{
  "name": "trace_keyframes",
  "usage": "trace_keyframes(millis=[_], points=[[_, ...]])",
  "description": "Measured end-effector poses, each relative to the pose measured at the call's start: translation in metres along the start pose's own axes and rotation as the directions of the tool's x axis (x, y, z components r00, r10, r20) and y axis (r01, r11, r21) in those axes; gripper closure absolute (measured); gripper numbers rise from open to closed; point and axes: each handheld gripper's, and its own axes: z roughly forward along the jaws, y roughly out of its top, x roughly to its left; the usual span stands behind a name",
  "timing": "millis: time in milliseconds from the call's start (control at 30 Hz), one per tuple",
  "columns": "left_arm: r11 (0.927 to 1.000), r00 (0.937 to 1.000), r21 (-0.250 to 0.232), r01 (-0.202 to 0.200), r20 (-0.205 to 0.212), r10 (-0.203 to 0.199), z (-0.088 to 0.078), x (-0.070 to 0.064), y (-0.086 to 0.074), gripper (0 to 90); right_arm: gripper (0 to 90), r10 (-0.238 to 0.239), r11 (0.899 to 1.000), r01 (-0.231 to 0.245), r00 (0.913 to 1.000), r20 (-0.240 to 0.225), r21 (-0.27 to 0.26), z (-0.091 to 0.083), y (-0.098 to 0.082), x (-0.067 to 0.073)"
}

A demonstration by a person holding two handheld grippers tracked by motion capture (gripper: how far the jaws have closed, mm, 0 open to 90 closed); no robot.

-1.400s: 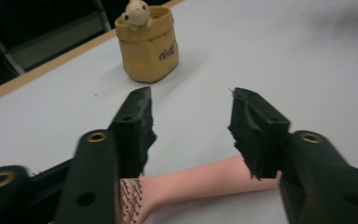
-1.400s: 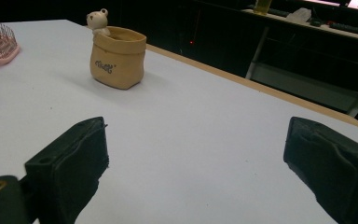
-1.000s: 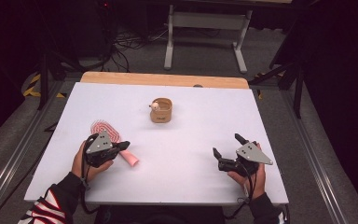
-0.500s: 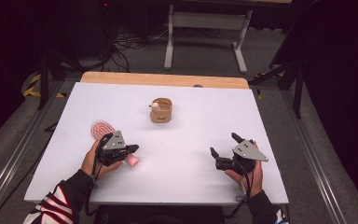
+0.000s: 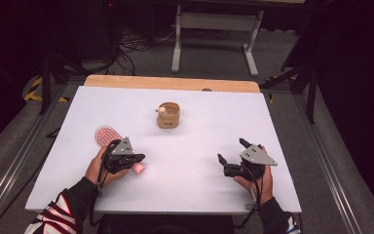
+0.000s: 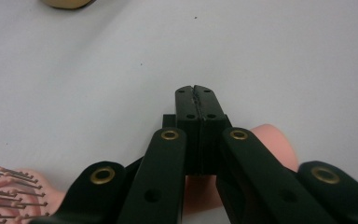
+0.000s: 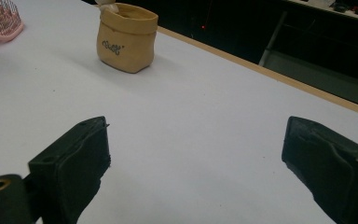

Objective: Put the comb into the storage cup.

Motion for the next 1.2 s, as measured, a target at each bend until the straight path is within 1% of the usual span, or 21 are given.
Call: trace_keyframes(millis=[33, 100, 133, 200, 233, 300, 433, 467, 500, 567, 667, 733, 767, 800, 833, 867, 900, 933, 1067, 1133, 1200], points=[[0.9999, 1.0000, 0.009, 0.004, 0.004, -0.004, 0.001, 0.001, 0.001, 90.0, 8.1, 0.000, 1.000, 0.000, 1.0000, 0.000, 0.000, 0.000, 0.000, 0.000], [0.9990, 0.9999, 0.044, 0.009, 0.006, -0.009, 0.008, 0.004, 0.004, 90.0, 8.4, -0.005, 1.000, 0.005, 1.0000, 0.001, 0.010, 0.001, 0.000, 0.000], [0.9982, 0.9999, 0.059, 0.011, 0.000, -0.011, 0.009, 0.004, 0.005, 90.0, 8.5, -0.008, 1.000, 0.008, 1.0000, 0.000, 0.012, 0.001, 0.000, 0.001], [0.9982, 0.9999, 0.059, 0.007, 0.008, -0.008, 0.011, 0.005, 0.006, 90.0, 8.7, -0.015, 1.000, 0.014, 0.9999, 0.003, 0.015, 0.000, -0.001, 0.001], [0.9978, 0.9997, 0.064, 0.017, 0.019, -0.018, 0.011, 0.006, 0.006, 90.0, 8.7, -0.016, 1.000, 0.015, 0.9999, 0.003, 0.017, 0.000, -0.001, 0.001], [0.9975, 0.9991, 0.068, 0.021, 0.035, -0.023, 0.011, 0.007, 0.005, 90.0, 8.7, -0.022, 1.000, 0.022, 0.9998, 0.002, 0.020, 0.000, -0.001, 0.001], [0.9963, 0.9986, 0.083, 0.023, 0.045, -0.026, 0.009, 0.007, 0.005, 90.0, 8.8, -0.030, 0.999, 0.030, 0.9995, 0.000, 0.024, 0.003, -0.001, 0.000], [0.9950, 0.9984, 0.098, 0.019, 0.051, -0.024, 0.006, 0.006, 0.004, 90.0, 8.8, -0.033, 0.999, 0.033, 0.9995, -0.003, 0.024, 0.003, -0.001, 0.000], [0.9940, 0.9988, 0.109, 0.013, 0.046, -0.018, 0.004, 0.005, 0.003, 90.0, 8.8, -0.037, 0.999, 0.037, 0.9993, -0.005, 0.024, 0.002, -0.001, 0.000], [0.9931, 0.9988, 0.117, 0.005, 0.048, -0.011, 0.002, 0.004, 0.002, 90.0, 8.8, -0.047, 0.999, 0.047, 0.9989, -0.004, 0.027, 0.002, -0.001, 0.001], [0.9930, 0.9983, 0.118, 0.007, 0.056, -0.014, -0.004, 0.004, -0.003, 90.0, 8.8, -0.057, 0.998, 0.057, 0.9984, -0.002, 0.022, 0.000, 0.000, 0.001], [0.9916, 0.9981, 0.129, -0.001, 0.062, -0.007, -0.010, 0.003, -0.008, 90.0, 9.2, -0.044, 0.999, 0.044, 0.9990, -0.011, 0.010, 0.000, 0.000, 0.000], [0.9923, 0.9979, 0.124, 0.005, 0.063, -0.013, -0.012, 0.002, -0.011, 90.0, 9.4, -0.034, 0.999, 0.034, 0.9994, -0.009, 0.005, -0.001, 0.001, -0.001], [0.9914, 0.9980, 0.131, 0.002, 0.062, -0.010, -0.015, 0.002, -0.013, 90.0, 9.5, -0.029, 1.000, 0.029, 0.9996, -0.007, 0.001, -0.001, 0.001, -0.002], [0.9914, 0.9980, 0.131, 0.002, 0.062, -0.010, -0.015, 0.002, -0.013, 90.0, 9.5, -0.029, 1.000, 0.029, 0.9996, -0.007, 0.001, -0.001, 0.001, -0.002], [0.9898, 0.9979, 0.142, 0.001, 0.064, -0.010, -0.020, 0.002, -0.017, 90.0, 9.6, -0.027, 1.000, 0.027, 0.9996, -0.005, -0.001, 0.000, 0.001, -0.003], [0.9892, 0.9985, 0.146, -0.005, 0.055, -0.003, -0.023, 0.002, -0.019, 90.0, 9.6, -0.030, 1.000, 0.030, 0.9995, -0.006, 0.001, 0.000, 0.001, -0.003], [0.9890, 0.9988, 0.148, -0.001, 0.048, -0.006, -0.025, 0.003, -0.021, 90.0, 9.6, -0.026, 1.000, 0.026, 0.9996, -0.007, 0.005, 0.001, 0.001, -0.003], [0.9874, 0.9989, 0.158, 0.006, 0.044, -0.013, -0.031, 0.006, -0.026, 90.0, 9.6, -0.023, 1.000, 0.023, 0.9997, -0.007, 0.011, 0.001, 0.000, -0.004], [0.9848, 0.9993, 0.173, 0.008, 0.035, -0.014, -0.036, 0.006, -0.029, 90.0, 9.6, -0.017, 1.000, 0.017, 0.9999, -0.001, 0.012, 0.000, -0.001, -0.006], [0.9847, 0.9992, 0.174, 0.009, 0.037, -0.016, -0.037, 0.006, -0.030, 90.0, 9.6, -0.016, 1.000, 0.016, 0.9999, 0.000, 0.014, 0.000, -0.001, -0.006]])
